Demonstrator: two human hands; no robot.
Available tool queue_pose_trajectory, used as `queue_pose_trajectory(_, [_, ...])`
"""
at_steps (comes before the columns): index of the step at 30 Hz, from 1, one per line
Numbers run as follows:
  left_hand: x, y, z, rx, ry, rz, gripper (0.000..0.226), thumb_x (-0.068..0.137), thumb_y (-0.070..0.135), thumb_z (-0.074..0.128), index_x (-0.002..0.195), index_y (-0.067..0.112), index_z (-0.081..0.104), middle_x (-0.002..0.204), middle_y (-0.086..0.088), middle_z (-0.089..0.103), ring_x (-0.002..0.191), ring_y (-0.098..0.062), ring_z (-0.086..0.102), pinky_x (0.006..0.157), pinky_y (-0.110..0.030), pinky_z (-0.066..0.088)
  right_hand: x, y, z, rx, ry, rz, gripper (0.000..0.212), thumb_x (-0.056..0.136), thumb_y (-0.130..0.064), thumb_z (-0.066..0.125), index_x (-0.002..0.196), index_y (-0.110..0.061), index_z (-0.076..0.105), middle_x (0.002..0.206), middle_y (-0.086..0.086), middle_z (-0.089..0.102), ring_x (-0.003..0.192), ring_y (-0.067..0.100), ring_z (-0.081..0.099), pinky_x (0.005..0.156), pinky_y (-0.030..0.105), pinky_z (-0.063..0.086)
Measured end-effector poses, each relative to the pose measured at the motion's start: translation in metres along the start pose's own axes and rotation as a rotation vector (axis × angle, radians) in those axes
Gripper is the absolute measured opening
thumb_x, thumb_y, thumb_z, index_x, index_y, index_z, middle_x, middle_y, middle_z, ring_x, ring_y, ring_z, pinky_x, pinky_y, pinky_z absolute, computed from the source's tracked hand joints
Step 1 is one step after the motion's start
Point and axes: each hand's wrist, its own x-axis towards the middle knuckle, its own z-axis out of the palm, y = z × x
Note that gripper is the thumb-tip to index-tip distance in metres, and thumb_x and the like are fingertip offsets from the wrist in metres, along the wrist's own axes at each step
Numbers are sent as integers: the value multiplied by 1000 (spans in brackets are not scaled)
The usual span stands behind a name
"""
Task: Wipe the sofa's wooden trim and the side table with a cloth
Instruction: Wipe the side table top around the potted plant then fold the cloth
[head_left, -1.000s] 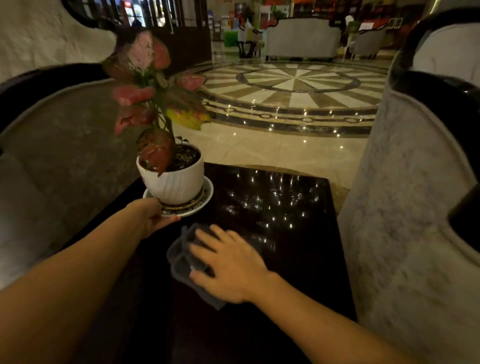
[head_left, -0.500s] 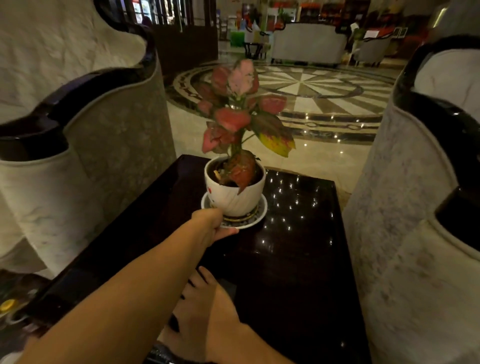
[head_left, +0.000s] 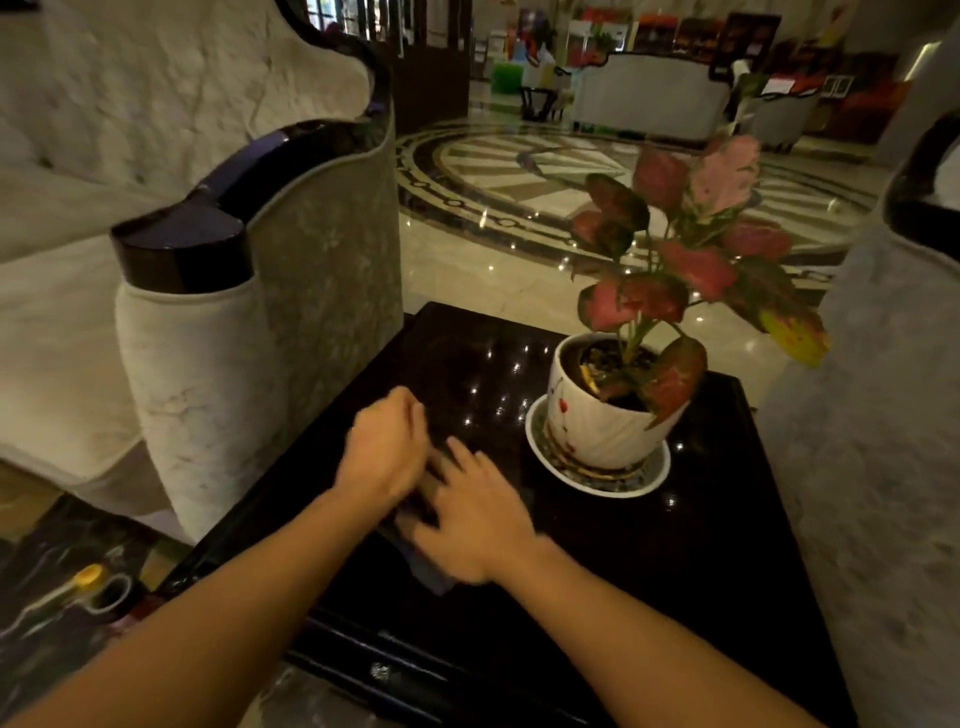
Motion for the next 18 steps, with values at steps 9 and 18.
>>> queue_pose_trajectory(9, [-18,-98,-16,538,-152,69,102,79,85,7,157,19,12,165,-4,2,151,-27,-6,122,-40,6,173,75,-31,122,14,574,74,97,-68,24,160,-32,16,171,2,2,155,37,-3,123,56,3])
queue_pose_trajectory(18, [-20,-111,-1,593,-138,143,110,65,91,-13,152,24,-19,159,2,-27,146,-22,-26,122,-40,-5,237,155,-30,17,109,815,71,95,-67,25,156,-31,30,165,13,23,150,44,14,118,63,16])
